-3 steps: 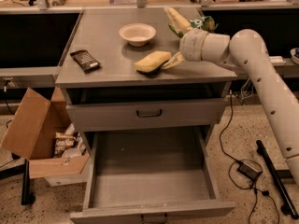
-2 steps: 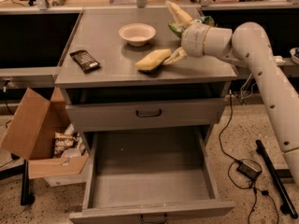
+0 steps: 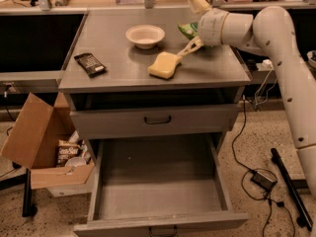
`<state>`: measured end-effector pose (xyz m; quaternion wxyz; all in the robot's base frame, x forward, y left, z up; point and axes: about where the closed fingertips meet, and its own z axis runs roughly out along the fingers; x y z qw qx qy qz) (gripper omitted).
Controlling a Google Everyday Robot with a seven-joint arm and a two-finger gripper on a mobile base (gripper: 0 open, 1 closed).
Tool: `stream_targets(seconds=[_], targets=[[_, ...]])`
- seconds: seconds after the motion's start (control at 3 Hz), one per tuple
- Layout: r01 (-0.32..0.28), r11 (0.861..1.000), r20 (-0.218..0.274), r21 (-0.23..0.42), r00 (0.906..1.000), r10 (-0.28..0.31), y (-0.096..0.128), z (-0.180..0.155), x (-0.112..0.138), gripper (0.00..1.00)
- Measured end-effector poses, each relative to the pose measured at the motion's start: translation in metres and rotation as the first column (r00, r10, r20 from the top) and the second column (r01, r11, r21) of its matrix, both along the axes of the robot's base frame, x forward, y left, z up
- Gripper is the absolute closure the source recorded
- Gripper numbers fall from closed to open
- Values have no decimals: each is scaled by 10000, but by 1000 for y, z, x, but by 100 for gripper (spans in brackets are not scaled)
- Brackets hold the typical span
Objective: Pick sponge from middle drawer and place on counter
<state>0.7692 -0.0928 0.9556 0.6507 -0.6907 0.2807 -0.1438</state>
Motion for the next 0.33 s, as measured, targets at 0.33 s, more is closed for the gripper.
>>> stream_targets(seconds=[0.33], targets=[[64, 10000, 161, -17, 9998, -64, -5, 10, 0, 0]])
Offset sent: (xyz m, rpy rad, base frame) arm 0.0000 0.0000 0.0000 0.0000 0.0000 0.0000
